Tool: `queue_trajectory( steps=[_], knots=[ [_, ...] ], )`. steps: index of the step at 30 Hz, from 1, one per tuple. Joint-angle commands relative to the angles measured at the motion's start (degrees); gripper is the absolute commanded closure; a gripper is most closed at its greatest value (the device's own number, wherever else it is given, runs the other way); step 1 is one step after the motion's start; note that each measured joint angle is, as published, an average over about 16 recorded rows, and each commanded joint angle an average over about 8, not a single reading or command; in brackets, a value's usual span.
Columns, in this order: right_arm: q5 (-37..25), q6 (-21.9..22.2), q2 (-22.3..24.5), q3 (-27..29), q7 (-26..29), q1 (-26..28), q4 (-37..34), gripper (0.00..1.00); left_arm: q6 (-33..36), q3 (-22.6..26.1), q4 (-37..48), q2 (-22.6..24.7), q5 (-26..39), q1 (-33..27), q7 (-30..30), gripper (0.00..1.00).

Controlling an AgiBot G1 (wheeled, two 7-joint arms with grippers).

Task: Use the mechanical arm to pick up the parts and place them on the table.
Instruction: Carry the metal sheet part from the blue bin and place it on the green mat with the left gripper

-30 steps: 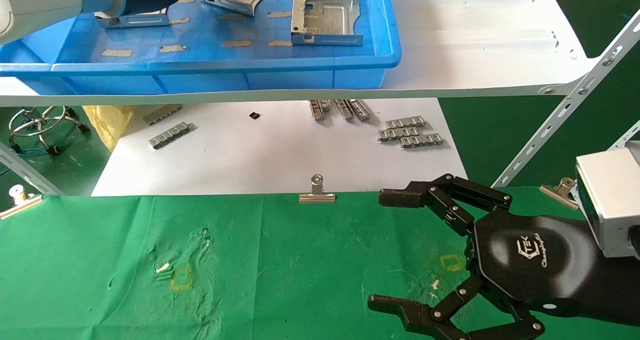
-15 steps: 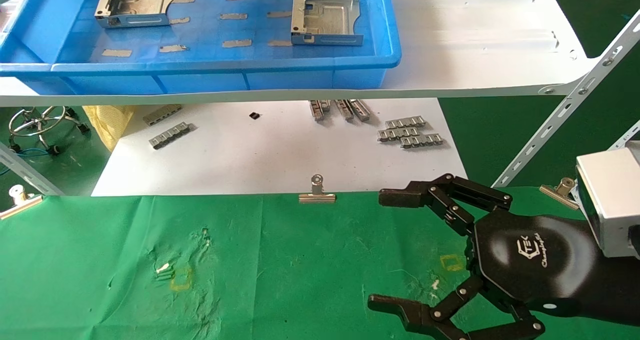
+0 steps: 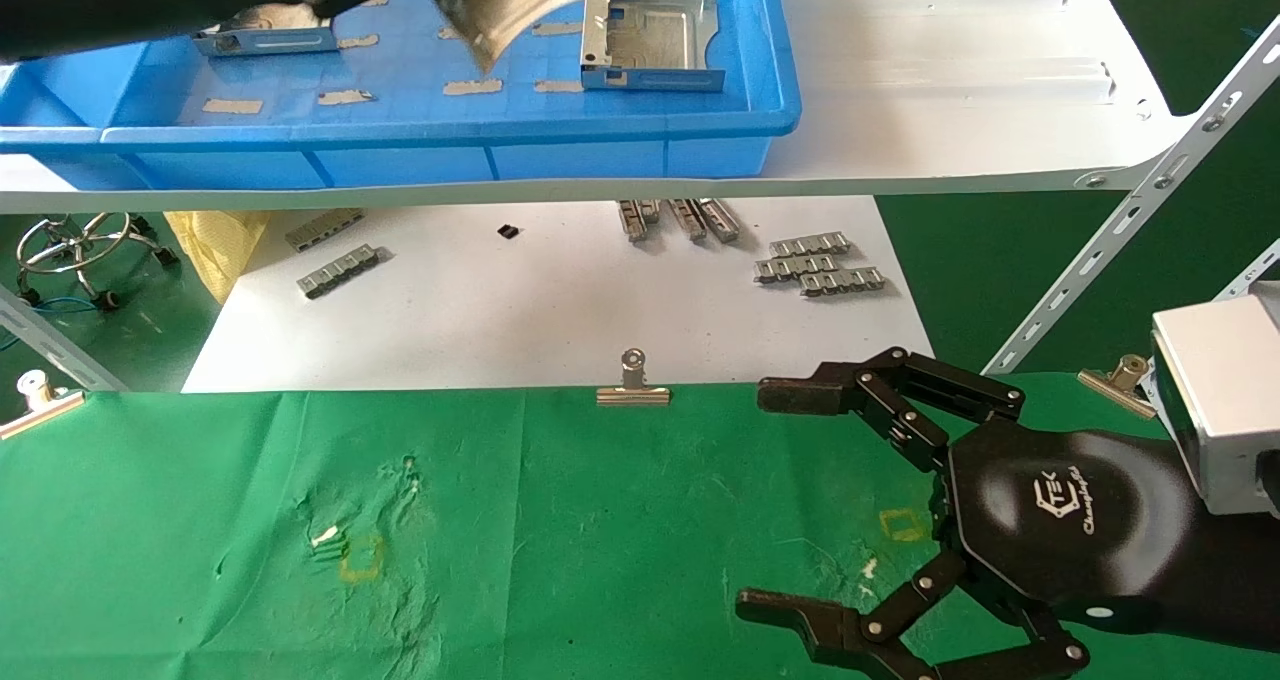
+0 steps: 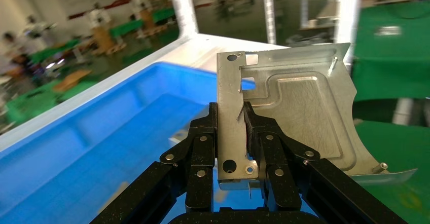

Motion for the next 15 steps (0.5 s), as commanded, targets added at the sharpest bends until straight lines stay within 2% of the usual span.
queue_trajectory(
  steps=[1, 6, 15],
  knots=[
    [0.0, 0.0, 0.0, 0.0, 0.0, 0.0, 0.0, 0.0, 4.47, -0.54, 0.09, -1.22, -1.01, 0.26, 2.1, 1.0],
    [0.0, 0.0, 0.0, 0.0, 0.0, 0.0, 0.0, 0.0, 8.97, -0.2, -0.62, -2.99, -1.73, 1.43, 5.52, 1.0],
    [0.01, 0.0, 0.0, -0.01, 0.0, 0.0, 0.0, 0.0, 9.91, 2.43, -6.8, -7.28, -5.04, 5.23, 6.17, 1.0]
  ],
)
